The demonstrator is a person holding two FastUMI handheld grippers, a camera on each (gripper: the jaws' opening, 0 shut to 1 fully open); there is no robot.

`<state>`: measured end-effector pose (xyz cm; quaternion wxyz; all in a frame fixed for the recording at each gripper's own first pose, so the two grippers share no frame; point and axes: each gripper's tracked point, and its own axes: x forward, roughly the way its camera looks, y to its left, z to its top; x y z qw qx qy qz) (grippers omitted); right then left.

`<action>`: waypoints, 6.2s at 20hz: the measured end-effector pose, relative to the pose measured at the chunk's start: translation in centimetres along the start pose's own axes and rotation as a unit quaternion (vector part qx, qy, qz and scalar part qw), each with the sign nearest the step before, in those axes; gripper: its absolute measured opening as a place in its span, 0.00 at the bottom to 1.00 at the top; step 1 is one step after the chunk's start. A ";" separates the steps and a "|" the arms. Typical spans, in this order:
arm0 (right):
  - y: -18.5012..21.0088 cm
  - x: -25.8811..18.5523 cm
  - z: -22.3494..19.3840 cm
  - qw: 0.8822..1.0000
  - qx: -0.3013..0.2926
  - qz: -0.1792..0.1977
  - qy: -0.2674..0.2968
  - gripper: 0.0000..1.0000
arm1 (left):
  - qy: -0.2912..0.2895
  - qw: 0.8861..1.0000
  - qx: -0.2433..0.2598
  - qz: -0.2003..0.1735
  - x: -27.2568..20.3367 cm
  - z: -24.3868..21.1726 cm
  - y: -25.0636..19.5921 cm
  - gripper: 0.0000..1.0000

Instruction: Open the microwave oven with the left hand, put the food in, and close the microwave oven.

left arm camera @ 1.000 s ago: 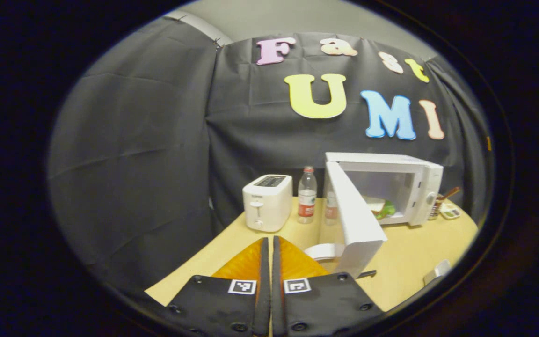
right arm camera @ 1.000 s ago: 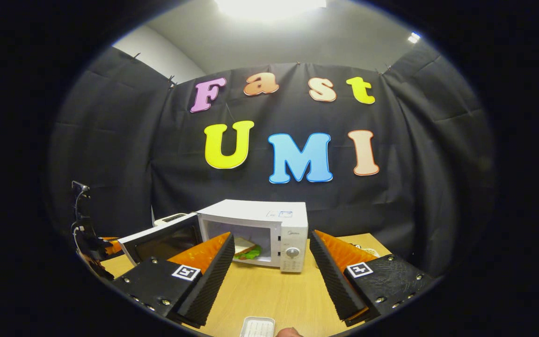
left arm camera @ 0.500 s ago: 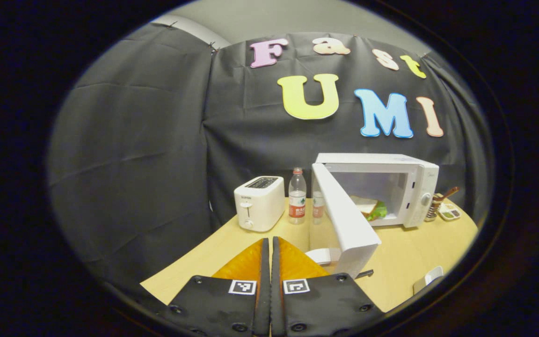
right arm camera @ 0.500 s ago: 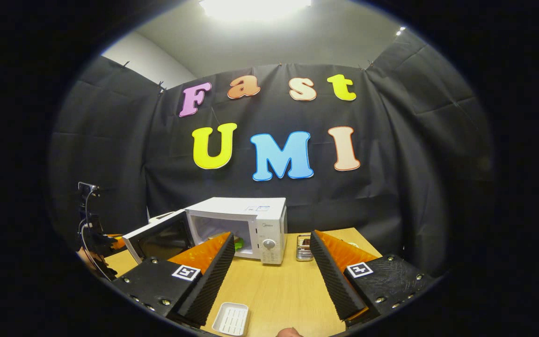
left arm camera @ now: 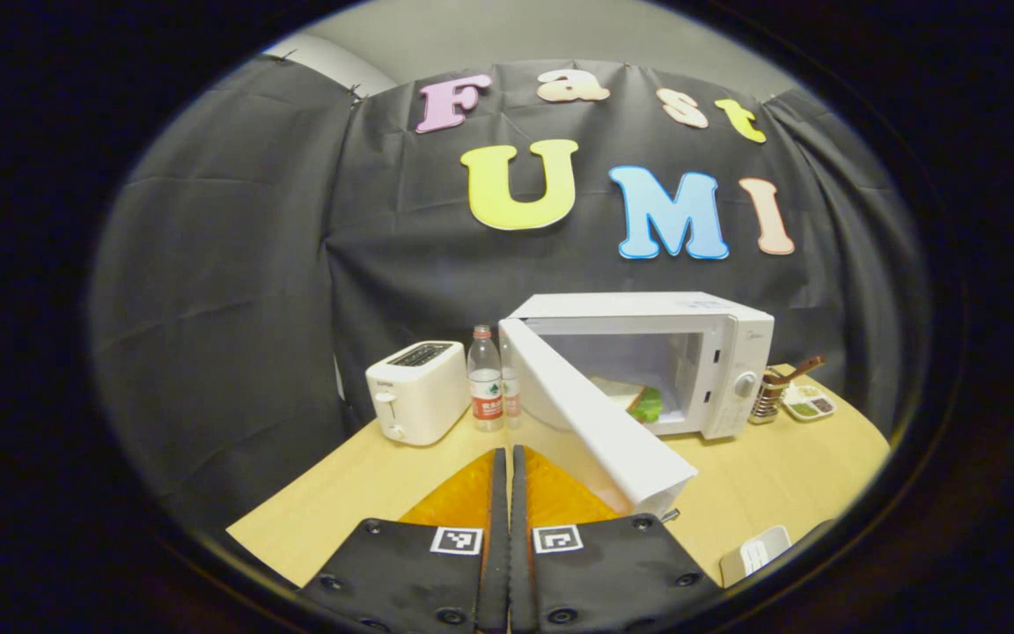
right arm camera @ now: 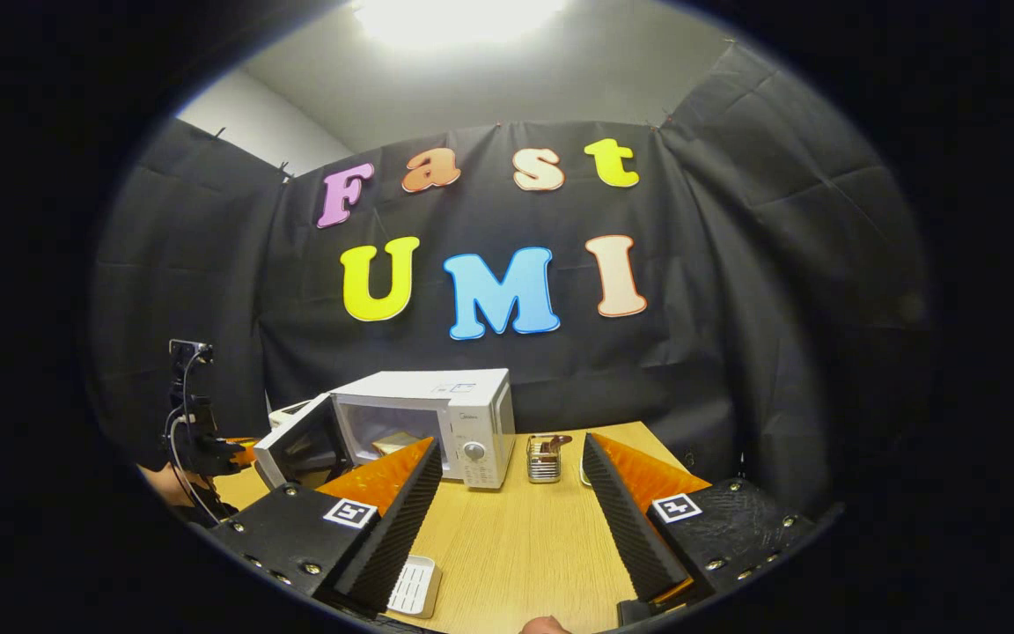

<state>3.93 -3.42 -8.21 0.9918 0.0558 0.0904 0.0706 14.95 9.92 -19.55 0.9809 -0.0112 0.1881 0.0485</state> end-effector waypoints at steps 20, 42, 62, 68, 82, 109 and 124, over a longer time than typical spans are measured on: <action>0.8 4.7 0.0 0.997 -0.006 -0.071 0.005 0.98 | 0.009 0.986 0.017 -0.163 8.8 1.6 -12.1 0.07; 0.3 7.5 -0.5 0.989 -0.026 -0.144 0.028 0.93 | 0.009 0.977 0.012 -0.211 20.5 3.2 -18.0 0.07; 5.5 10.0 0.1 0.997 -0.043 -0.067 0.019 0.98 | -0.031 0.982 -0.011 -0.184 17.2 7.0 -17.9 0.07; 5.3 7.8 1.0 0.999 -0.036 -0.035 0.007 0.98 | -0.075 0.985 -0.015 -0.157 10.5 10.9 -15.4 0.07; 2.3 0.1 2.1 0.999 -0.023 0.001 -0.022 0.98 | -0.124 0.988 -0.014 -0.089 -6.1 13.5 -10.7 0.07; 9.3 -5.2 5.0 0.997 -0.047 -0.003 -0.064 0.98 | -0.182 0.982 -0.006 -0.051 -20.5 13.9 -0.8 0.93; 9.8 -5.7 5.7 0.996 -0.053 -0.013 -0.065 0.98 | -0.183 0.982 0.003 -0.056 -19.9 13.7 0.0 0.95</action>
